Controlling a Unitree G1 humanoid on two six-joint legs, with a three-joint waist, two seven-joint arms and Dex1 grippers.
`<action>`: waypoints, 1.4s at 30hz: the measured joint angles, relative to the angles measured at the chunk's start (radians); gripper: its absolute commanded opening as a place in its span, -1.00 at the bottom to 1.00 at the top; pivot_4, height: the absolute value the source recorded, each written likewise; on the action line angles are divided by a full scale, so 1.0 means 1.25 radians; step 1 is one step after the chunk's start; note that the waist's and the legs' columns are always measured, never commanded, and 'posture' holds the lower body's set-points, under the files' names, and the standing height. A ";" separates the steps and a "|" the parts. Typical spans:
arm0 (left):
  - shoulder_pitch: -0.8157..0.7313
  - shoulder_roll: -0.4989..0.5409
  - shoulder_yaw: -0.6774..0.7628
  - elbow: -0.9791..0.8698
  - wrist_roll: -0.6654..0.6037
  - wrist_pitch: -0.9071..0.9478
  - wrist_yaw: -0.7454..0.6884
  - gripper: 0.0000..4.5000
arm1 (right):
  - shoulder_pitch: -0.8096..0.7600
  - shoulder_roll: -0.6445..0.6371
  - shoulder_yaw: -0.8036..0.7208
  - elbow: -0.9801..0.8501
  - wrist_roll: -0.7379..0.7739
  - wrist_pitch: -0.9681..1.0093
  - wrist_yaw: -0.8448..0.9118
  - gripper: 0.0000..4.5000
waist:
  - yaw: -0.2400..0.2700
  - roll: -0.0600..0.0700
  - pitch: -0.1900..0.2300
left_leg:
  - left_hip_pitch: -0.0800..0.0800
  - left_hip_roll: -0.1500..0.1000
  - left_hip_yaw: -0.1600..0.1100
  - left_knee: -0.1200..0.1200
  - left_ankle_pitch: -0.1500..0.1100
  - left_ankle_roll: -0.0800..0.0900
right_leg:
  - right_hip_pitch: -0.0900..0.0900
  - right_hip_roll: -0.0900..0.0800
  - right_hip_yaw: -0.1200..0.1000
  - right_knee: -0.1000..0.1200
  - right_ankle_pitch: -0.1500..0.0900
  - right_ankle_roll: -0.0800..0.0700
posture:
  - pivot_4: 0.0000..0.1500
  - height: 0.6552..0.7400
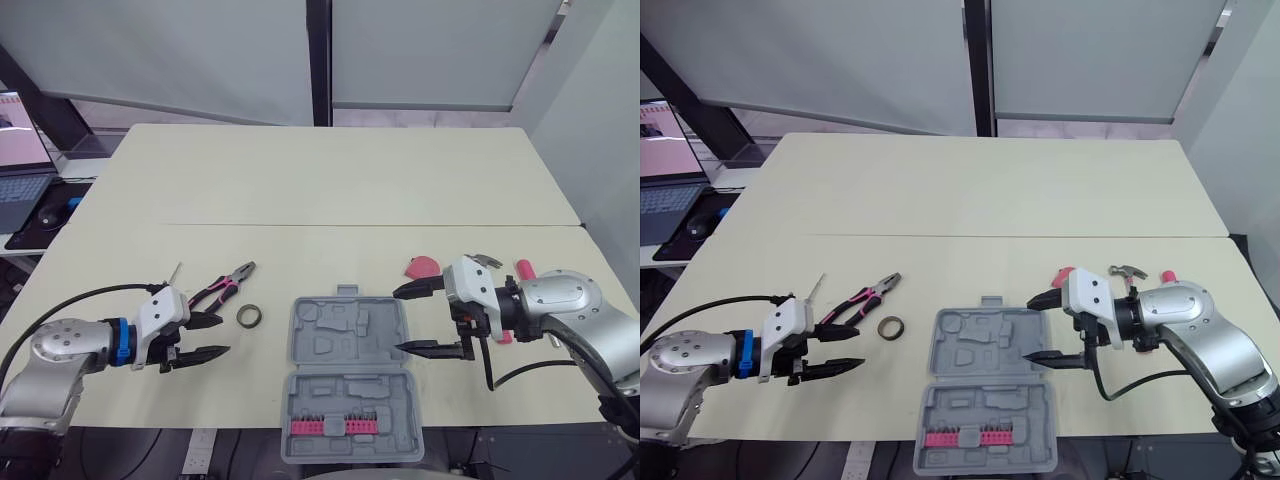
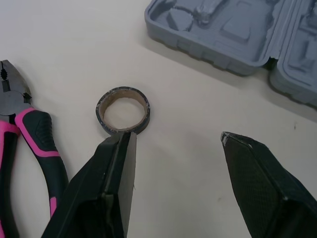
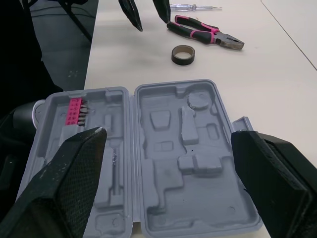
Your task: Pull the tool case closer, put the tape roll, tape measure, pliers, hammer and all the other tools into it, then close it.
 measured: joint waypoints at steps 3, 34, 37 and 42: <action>-0.049 -0.015 -0.035 0.063 0.026 -0.047 -0.015 0.34 | 0.001 0.008 0.015 -0.006 -0.002 0.000 -0.006 1.00 | 0.000 0.000 0.000 | 0.000 0.000 0.000 0.000 0.000 0.000 | 0.000 0.000 0.000 0.000 0.000 0.000 | 1.00 1.00; -0.205 -0.120 -0.156 0.266 0.165 -0.158 0.054 -0.68 | 0.030 0.008 0.016 -0.037 0.013 0.019 -0.038 1.00 | 0.000 0.000 0.000 | 0.000 0.001 -0.001 0.001 0.000 0.000 | 0.000 0.001 0.000 0.001 0.000 0.000 | 1.00 1.00; -0.205 -0.119 -0.154 0.262 0.165 -0.158 0.056 -0.99 | 0.030 0.007 0.016 -0.037 0.013 0.018 -0.038 1.00 | 0.000 0.000 0.000 | 0.000 0.001 -0.001 0.001 0.000 0.000 | 0.000 0.001 0.000 0.001 0.000 0.000 | 1.00 1.00; -0.203 -0.114 -0.156 0.251 0.170 -0.156 0.054 -0.99 | 0.030 0.008 0.016 -0.037 0.013 0.018 -0.040 1.00 | 0.000 0.000 0.000 | 0.000 0.001 -0.001 0.001 0.000 0.000 | 0.000 0.001 0.000 0.001 0.000 0.000 | 1.00 1.00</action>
